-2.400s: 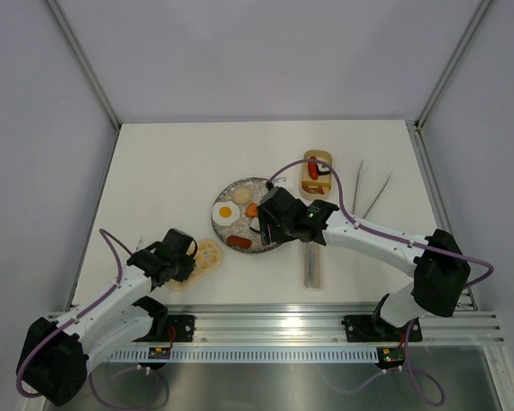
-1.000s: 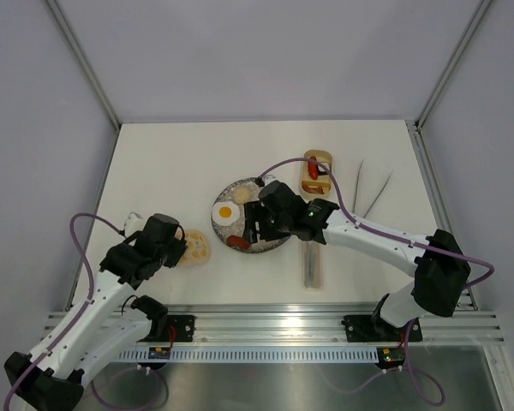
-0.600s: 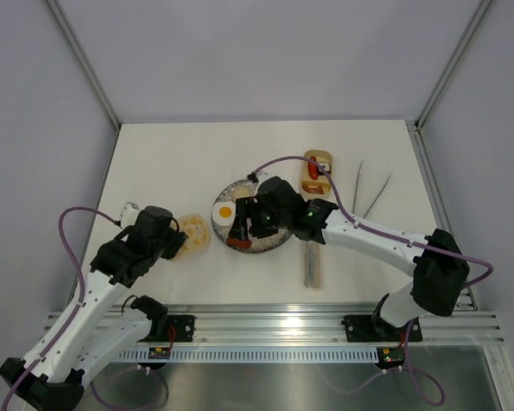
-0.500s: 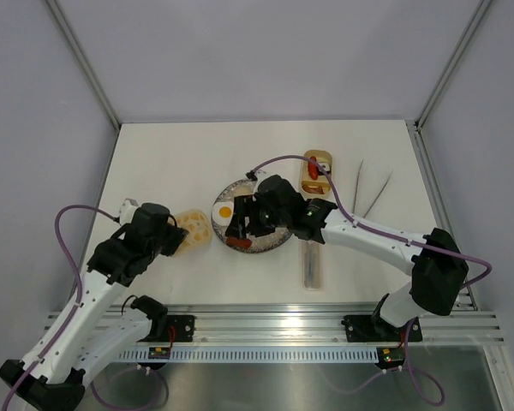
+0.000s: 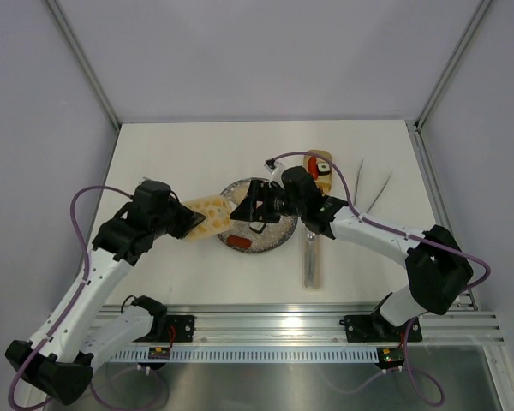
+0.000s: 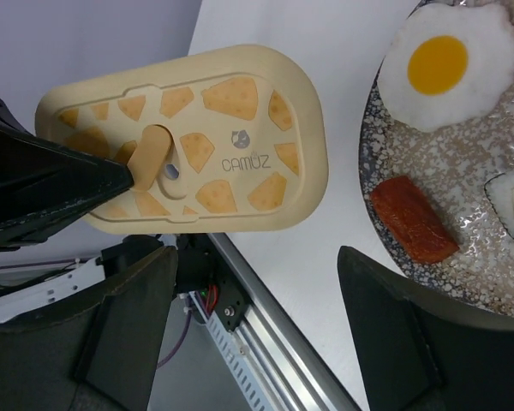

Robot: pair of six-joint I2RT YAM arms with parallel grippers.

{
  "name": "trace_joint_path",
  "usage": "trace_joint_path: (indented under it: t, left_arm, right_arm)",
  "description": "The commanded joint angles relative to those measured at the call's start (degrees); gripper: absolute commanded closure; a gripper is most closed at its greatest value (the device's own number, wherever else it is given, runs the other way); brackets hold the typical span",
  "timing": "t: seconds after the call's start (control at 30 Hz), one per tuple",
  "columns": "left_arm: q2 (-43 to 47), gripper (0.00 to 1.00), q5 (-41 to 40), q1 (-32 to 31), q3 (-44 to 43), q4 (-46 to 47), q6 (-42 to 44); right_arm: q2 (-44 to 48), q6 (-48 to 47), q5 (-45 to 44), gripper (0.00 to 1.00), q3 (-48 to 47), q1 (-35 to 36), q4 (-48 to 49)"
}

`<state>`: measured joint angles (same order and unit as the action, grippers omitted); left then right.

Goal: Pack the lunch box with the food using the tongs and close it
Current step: Pick up the box lid from the center of the board.

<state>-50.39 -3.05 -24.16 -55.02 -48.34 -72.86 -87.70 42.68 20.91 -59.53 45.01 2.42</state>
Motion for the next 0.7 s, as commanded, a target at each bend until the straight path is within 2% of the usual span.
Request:
trace_joint_path:
  t: [0.0,0.3,0.67]
  left_arm:
    - [0.0,1.00,5.7,0.3,-4.5,5.2,1.6]
    - [-0.6,1.00,8.0,0.3,-7.5,5.5,2.4]
    - [0.3,1.00,9.3,0.7,-7.8,6.4,1.8]
  right_arm:
    - [2.7,3.5,5.2,0.16,1.7,-2.1,9.2]
    - [0.7,7.2,9.7,0.14,2.7,-3.4,16.7]
    - [-2.9,8.5,10.7,0.14,2.4,-3.4,20.5]
